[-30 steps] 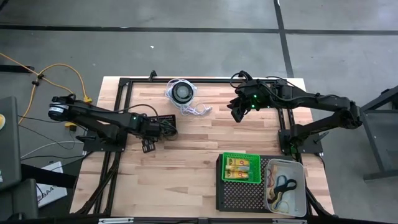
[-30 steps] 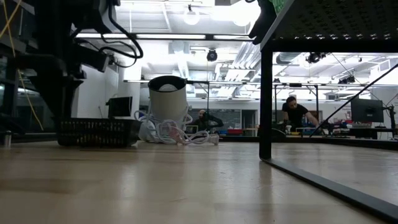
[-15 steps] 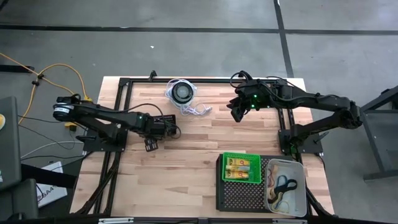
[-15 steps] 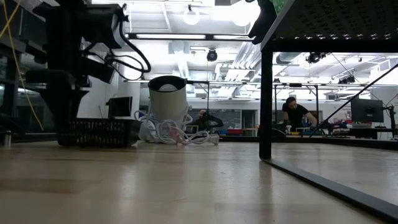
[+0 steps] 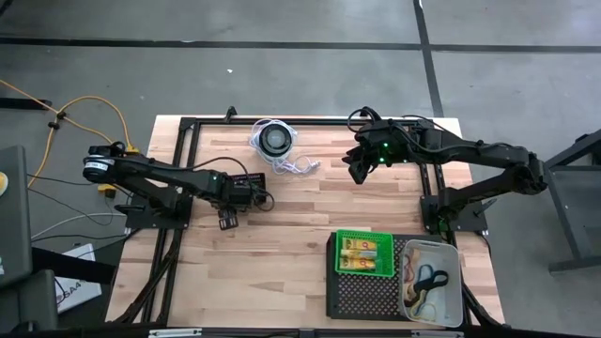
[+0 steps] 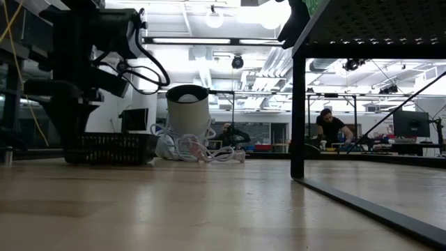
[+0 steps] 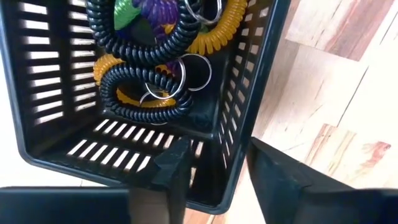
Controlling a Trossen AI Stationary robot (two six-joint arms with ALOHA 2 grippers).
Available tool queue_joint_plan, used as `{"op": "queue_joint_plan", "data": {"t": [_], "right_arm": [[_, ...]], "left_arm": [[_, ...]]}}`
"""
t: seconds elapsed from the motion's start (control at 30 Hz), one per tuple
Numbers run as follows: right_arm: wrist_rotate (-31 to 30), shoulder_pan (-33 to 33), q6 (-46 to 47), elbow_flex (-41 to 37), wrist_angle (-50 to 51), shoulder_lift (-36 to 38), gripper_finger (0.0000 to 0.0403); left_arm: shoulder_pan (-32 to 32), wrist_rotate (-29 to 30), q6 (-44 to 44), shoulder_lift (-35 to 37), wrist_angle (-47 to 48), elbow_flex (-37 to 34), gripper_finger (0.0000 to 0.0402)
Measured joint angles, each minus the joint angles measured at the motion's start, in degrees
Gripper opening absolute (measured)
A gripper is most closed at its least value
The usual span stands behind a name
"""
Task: Pick & Place Office Desk Supplies
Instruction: Move the black bin to the center of the table
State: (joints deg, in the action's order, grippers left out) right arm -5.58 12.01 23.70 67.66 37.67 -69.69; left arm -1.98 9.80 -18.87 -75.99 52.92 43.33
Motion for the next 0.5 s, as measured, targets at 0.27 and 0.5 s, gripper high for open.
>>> {"op": "queue_joint_plan", "data": {"t": [0.27,0.5], "right_arm": [[0.00,0.00,0.00,0.00,-0.02,-0.01,0.0113],[0.00,0.00,0.00,0.00,-0.04,0.00,0.0113]], "left_arm": [[0.00,-0.01,-0.31,0.00,0.04,0.00,0.0071],[0.00,-1.91,-0.76,0.00,0.19,0.02,0.0009]]}}
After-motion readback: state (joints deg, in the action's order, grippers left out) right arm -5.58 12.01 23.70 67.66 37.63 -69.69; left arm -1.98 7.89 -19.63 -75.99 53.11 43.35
